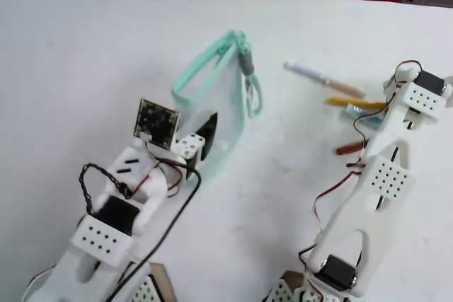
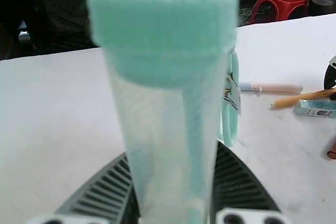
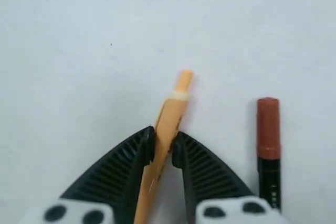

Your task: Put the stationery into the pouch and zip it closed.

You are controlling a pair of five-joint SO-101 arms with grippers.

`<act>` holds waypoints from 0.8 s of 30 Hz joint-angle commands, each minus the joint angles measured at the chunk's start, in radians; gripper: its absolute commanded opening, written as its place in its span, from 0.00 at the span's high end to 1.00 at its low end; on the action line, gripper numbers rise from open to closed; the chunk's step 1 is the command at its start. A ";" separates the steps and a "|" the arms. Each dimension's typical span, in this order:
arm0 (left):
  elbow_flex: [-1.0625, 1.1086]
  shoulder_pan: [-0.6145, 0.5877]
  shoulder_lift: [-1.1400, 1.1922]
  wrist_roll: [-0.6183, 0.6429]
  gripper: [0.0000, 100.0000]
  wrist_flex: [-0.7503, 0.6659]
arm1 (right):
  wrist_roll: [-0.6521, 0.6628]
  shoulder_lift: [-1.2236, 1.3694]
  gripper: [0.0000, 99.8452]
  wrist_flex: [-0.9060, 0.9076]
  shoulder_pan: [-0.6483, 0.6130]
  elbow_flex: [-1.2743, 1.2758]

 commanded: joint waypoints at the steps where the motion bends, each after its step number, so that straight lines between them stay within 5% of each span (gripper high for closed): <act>1: -0.017 0.005 -0.015 0.002 0.84 -0.015 | 0.002 -0.058 0.98 0.102 -0.007 -0.051; 24: -0.017 0.012 -0.015 0.002 0.84 -0.017 | 0.005 -0.142 0.98 0.295 -0.045 -0.164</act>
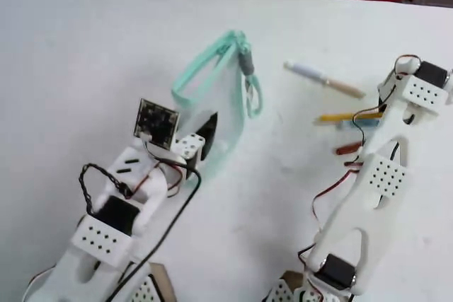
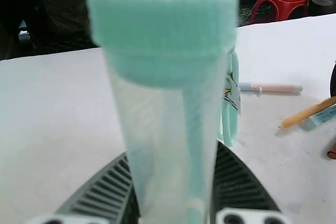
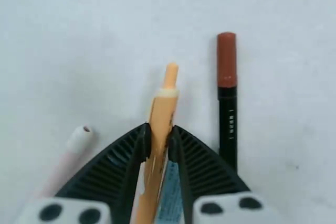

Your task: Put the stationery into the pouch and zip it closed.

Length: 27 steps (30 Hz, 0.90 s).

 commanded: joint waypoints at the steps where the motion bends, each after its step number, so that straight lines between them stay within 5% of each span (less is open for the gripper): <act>1: -0.017 0.012 -0.015 0.002 0.84 -0.017 | 0.002 -0.082 0.98 0.013 -0.016 -0.044; 22: -0.014 0.005 -0.007 0.002 0.84 -0.018 | 0.002 -0.343 0.98 -0.044 -0.022 -0.046; 27: -0.014 0.005 -0.007 0.002 0.84 -0.018 | 0.172 -0.486 0.98 -0.073 -0.021 -0.046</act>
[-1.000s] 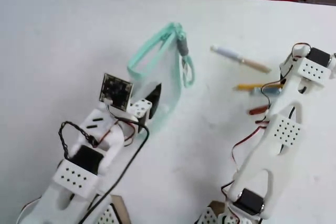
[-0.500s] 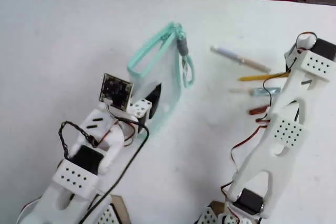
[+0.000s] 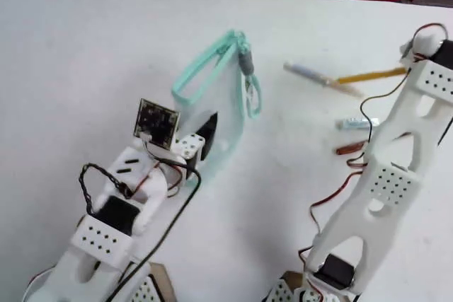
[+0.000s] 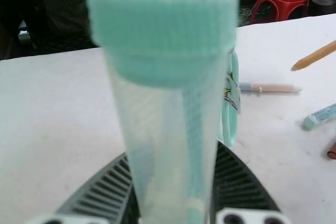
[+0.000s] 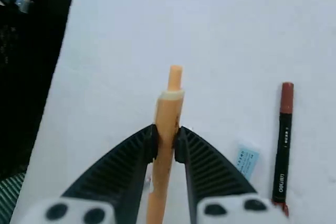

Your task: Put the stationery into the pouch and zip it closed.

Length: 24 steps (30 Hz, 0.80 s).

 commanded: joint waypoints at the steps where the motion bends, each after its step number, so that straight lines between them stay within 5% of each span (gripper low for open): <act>1: -0.014 0.005 -0.007 0.002 0.84 -0.018 | 0.140 -0.160 0.98 -0.038 -0.010 -0.046; 19: 0.031 0.010 -0.013 -0.068 0.85 -0.086 | 0.660 -0.568 0.97 -0.033 -0.219 -0.046; 24: 0.031 0.008 -0.013 -0.069 0.88 -0.089 | 0.707 -0.713 0.97 -0.031 -0.265 -0.044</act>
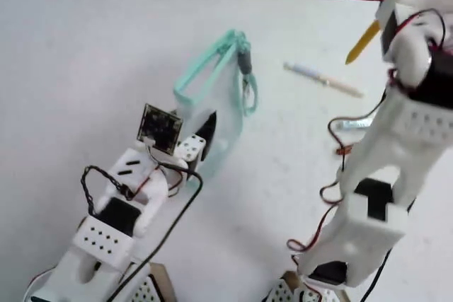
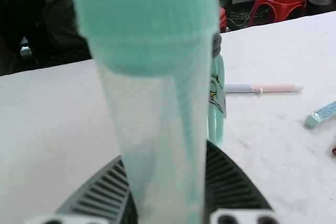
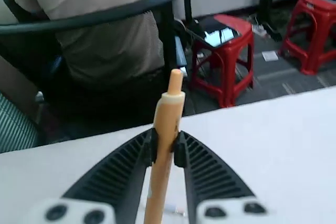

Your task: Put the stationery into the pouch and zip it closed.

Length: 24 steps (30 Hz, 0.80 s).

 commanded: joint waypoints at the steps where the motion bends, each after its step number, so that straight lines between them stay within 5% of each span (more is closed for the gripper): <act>1: -0.005 0.004 -0.012 -0.014 0.88 -0.021 | 0.028 -0.127 0.97 -0.013 -0.022 -0.043; 24: -0.005 0.001 -0.012 -0.015 0.89 -0.021 | 0.071 -0.590 0.97 0.077 -0.022 -0.032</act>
